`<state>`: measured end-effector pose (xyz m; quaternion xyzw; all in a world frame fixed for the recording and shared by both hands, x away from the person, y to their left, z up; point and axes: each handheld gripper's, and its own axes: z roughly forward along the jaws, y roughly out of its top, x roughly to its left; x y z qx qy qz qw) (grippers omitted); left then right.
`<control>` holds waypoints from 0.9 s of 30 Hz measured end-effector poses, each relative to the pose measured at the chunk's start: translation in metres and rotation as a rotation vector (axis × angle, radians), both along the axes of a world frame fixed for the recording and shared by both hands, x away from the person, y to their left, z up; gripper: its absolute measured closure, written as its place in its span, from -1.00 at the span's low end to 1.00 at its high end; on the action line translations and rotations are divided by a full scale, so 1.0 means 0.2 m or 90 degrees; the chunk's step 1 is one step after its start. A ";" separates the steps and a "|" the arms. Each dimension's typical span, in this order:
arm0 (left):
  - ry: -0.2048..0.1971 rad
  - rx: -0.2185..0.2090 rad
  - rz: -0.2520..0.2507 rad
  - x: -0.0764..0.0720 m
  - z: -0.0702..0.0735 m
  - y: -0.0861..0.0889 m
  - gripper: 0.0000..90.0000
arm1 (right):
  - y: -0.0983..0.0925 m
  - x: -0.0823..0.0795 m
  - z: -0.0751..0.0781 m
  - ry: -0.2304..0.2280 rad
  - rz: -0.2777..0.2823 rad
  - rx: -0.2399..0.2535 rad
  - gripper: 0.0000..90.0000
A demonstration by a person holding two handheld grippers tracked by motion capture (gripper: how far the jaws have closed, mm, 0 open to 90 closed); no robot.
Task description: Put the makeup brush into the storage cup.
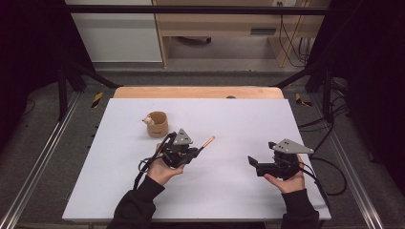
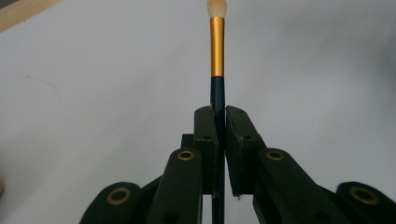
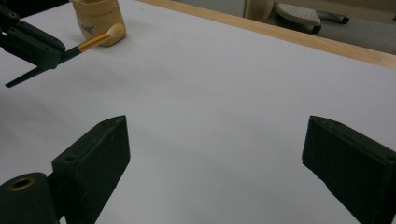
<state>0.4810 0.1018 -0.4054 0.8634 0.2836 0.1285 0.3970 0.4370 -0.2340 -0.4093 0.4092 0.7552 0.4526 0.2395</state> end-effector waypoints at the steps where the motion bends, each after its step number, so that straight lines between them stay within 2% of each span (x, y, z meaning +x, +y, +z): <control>1: -0.005 -0.006 0.002 -0.01 0.00 0.00 0.84 | 0.00 0.00 0.00 0.001 0.001 0.004 -0.82; 5: -0.022 -0.021 0.009 -0.04 0.02 -0.01 0.84 | 0.00 -0.01 0.01 -0.006 0.008 0.022 -0.79; 13: -0.034 -0.051 0.014 -0.08 0.01 -0.03 0.84 | 0.03 -0.02 0.03 -0.005 0.032 0.032 -0.73; 21: -0.035 -0.061 0.013 -0.10 -0.02 -0.05 0.84 | 0.09 -0.01 0.03 0.012 0.066 0.073 -0.65; 27: -0.034 -0.069 0.012 -0.11 -0.04 -0.04 0.84 | 0.14 -0.01 0.02 0.021 0.080 0.076 -0.63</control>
